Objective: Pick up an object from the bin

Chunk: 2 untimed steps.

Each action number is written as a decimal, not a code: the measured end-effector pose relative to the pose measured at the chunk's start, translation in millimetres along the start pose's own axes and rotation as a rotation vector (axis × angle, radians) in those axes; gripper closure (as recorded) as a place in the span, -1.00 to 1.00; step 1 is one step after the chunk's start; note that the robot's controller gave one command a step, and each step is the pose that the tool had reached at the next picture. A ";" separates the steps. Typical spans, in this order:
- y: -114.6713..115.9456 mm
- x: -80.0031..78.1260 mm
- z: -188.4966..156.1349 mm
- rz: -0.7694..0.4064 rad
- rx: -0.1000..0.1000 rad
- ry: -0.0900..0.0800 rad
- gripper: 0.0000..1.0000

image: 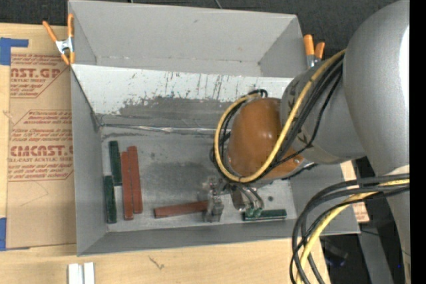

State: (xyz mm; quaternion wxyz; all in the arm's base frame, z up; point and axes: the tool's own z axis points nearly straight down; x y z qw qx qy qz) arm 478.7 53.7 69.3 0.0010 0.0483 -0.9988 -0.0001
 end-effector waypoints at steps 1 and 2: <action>0.0 0.0 0.0 0.000 0.000 0.000 1.00; 6.6 -31.9 -160.5 -0.045 0.000 -0.006 1.00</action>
Offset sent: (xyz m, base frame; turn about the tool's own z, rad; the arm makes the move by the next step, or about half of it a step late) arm 0.0305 0.0088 0.1600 -0.0440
